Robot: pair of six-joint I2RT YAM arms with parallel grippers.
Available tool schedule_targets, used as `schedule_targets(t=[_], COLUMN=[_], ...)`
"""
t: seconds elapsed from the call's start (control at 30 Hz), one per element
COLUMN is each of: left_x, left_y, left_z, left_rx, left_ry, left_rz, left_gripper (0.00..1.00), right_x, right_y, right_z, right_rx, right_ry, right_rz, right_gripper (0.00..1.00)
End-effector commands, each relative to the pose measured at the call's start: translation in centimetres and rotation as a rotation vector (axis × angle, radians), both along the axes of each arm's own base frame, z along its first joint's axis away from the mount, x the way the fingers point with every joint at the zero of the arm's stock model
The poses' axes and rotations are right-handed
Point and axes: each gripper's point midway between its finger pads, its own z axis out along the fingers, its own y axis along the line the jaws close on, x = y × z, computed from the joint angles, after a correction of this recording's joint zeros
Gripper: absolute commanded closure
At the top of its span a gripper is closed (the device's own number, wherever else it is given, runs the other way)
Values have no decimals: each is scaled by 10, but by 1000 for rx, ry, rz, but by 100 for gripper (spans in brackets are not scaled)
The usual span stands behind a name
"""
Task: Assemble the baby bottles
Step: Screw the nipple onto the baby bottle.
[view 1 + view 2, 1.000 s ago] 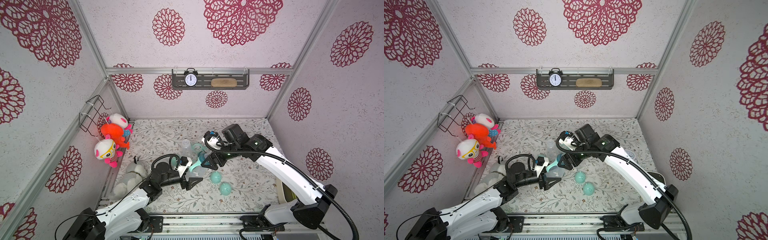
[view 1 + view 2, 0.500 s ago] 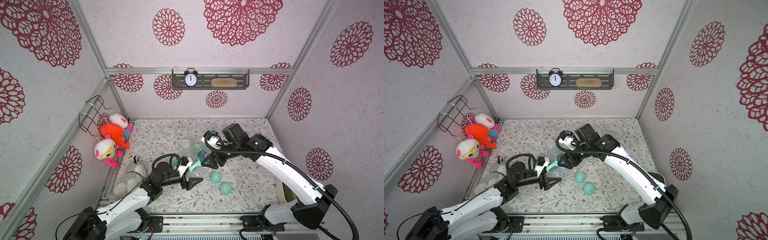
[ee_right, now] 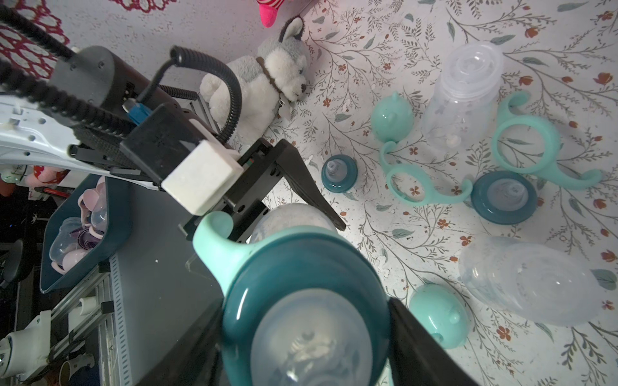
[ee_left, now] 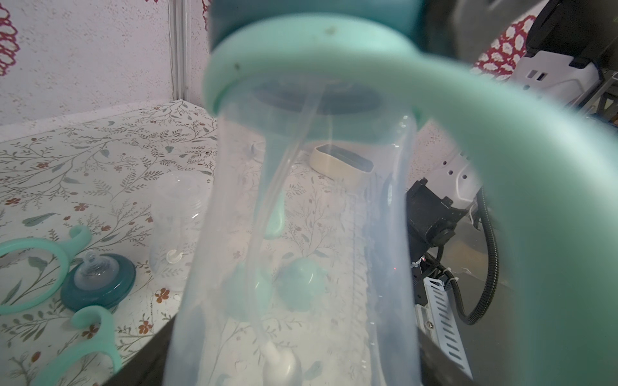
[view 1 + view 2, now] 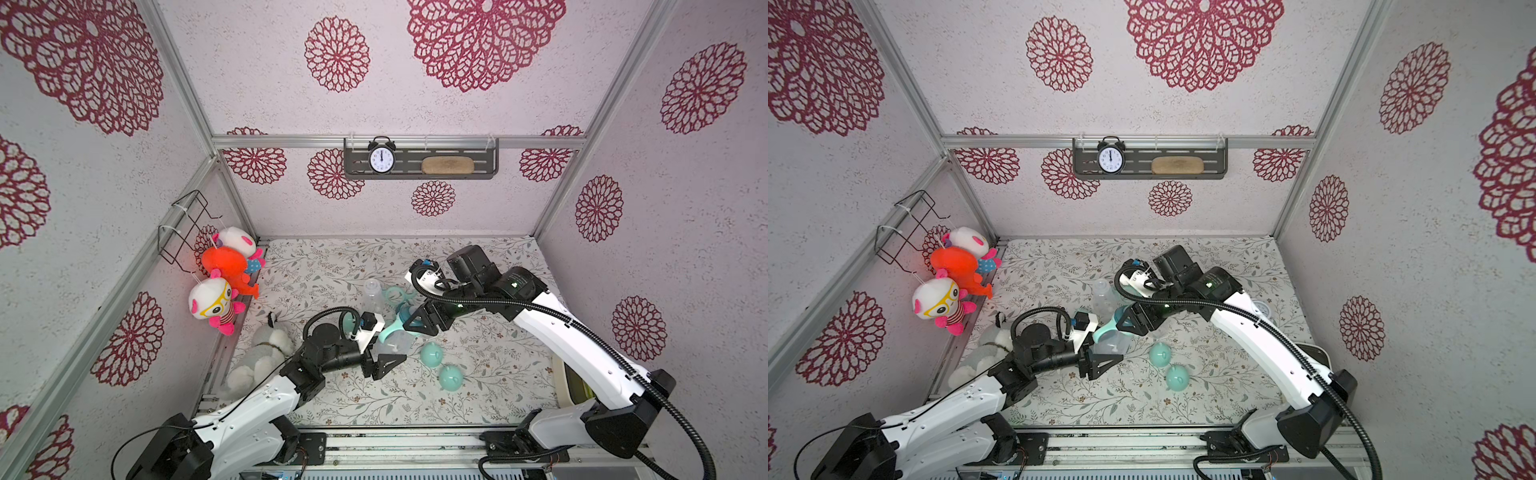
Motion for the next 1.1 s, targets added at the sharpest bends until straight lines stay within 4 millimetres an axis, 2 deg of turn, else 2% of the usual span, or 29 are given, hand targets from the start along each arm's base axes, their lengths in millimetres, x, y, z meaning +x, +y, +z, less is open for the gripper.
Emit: schedule_targets(t=[0.0,0.13,0.2,0.27,0.3,0.43,0.5,0.73,1.07], left_x=[6,14,15,15,15,15,14,13,17], left_y=[1,4,6,7,7,5,5,5,5], left_z=[11,8,9,10,11,12,12,11,13], left_rx=[-22,2,3,-1,-4,-7,-9,-9,-4], left_ry=[-31,-42,-54,-62,-65,-69,-68,-63,-61], left_rz=[22,78,94,99,97,89,86,81,103], left_gripper=[100,100,100,100,100,100,100,100,100], right_x=[-4,-4,-7,-7,-7,-5,-5,-3,3], right_y=[0,4,7,6,6,5,7,9,8], right_z=[23,21,21,21,21,23,24,22,17], right_rx=[74,92,103,98,99,102,105,107,91], right_ry=[-15,33,61,69,67,54,53,55,59], right_rz=[6,-4,-3,-13,-15,-19,-17,-9,-51], right_gripper=[63,71,70,48,41,20,16,19,39])
